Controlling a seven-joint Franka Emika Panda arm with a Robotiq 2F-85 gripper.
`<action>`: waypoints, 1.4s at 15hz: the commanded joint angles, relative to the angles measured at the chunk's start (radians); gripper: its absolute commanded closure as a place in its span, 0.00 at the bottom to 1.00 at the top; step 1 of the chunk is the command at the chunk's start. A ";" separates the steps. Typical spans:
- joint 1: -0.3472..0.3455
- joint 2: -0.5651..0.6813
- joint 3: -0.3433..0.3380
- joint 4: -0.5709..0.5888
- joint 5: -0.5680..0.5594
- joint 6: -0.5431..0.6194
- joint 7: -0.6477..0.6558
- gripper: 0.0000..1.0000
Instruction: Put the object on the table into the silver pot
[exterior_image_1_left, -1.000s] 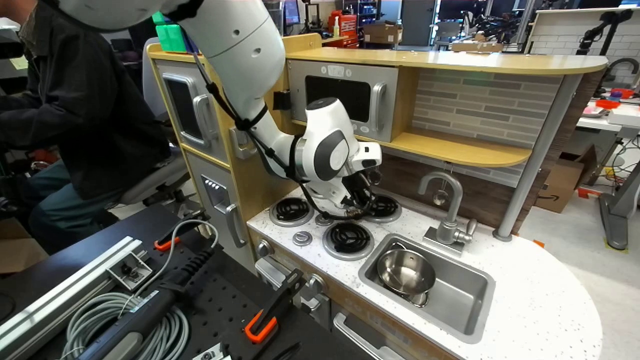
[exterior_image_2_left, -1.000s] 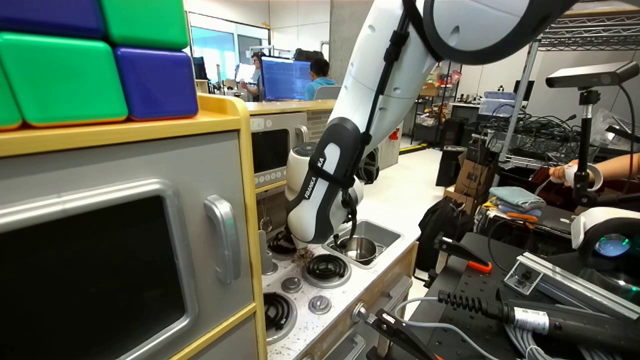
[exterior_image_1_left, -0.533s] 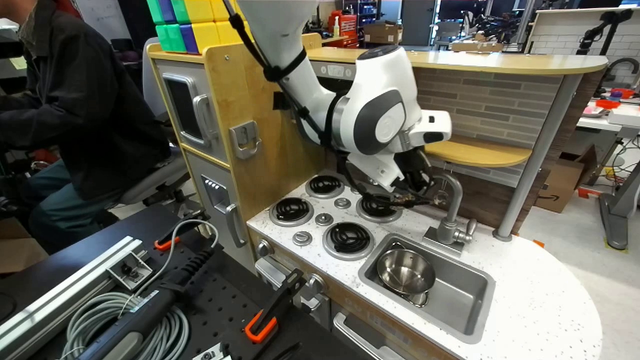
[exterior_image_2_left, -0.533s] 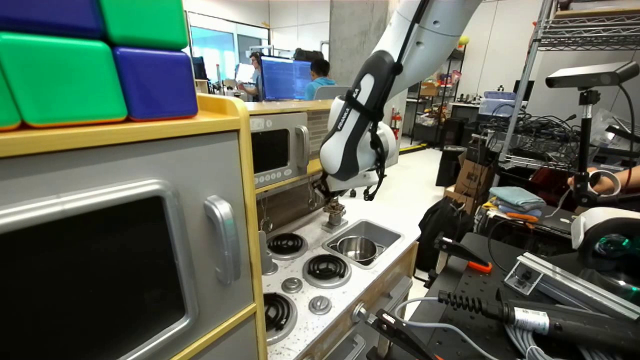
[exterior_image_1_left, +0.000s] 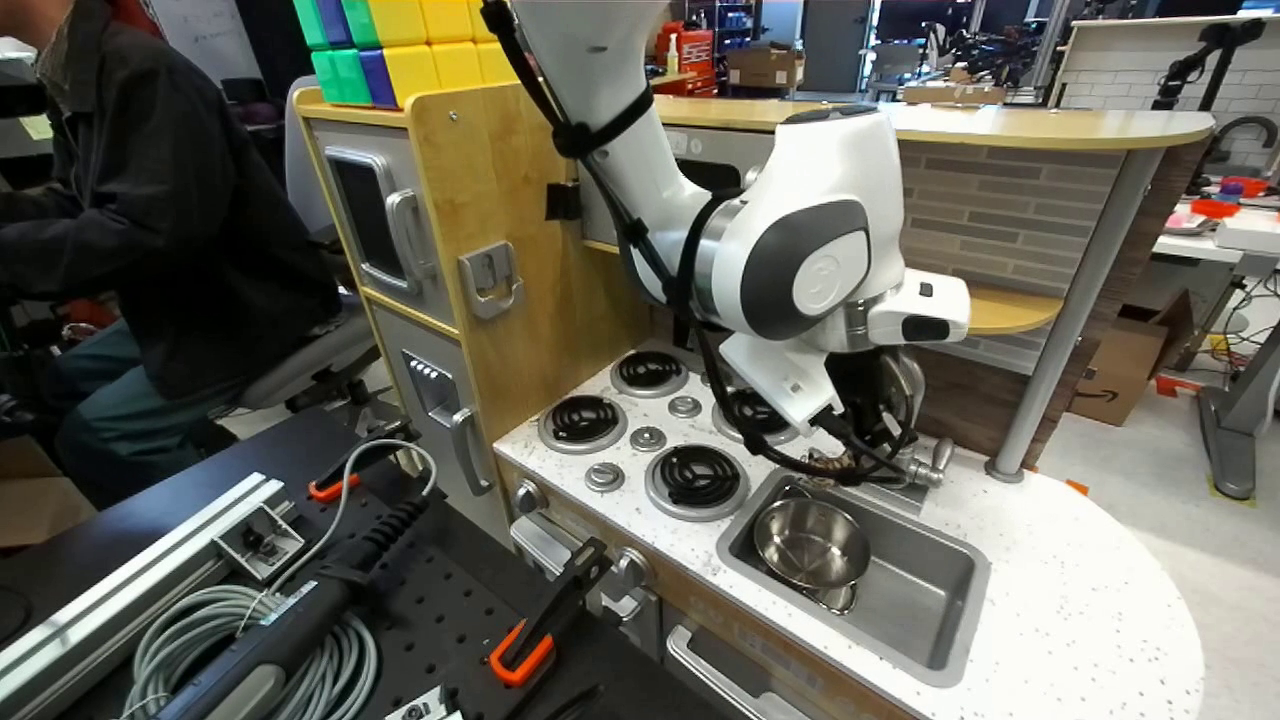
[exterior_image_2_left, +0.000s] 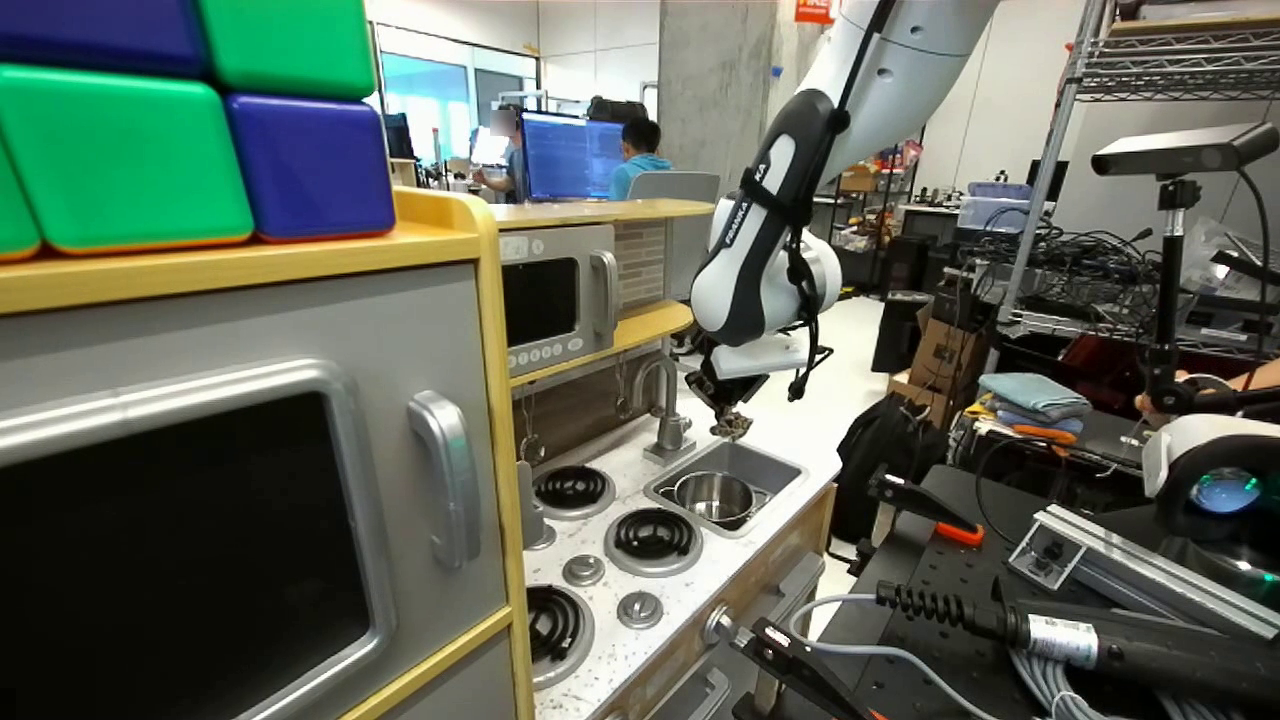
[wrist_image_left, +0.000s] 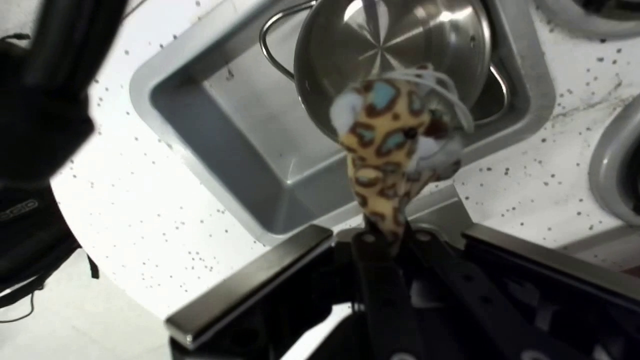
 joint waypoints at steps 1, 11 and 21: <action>0.002 -0.005 0.019 -0.027 0.026 -0.046 -0.019 0.99; 0.027 -0.063 -0.003 -0.027 -0.002 -0.281 -0.015 0.21; -0.053 -0.338 0.047 0.002 -0.011 -0.877 -0.237 0.00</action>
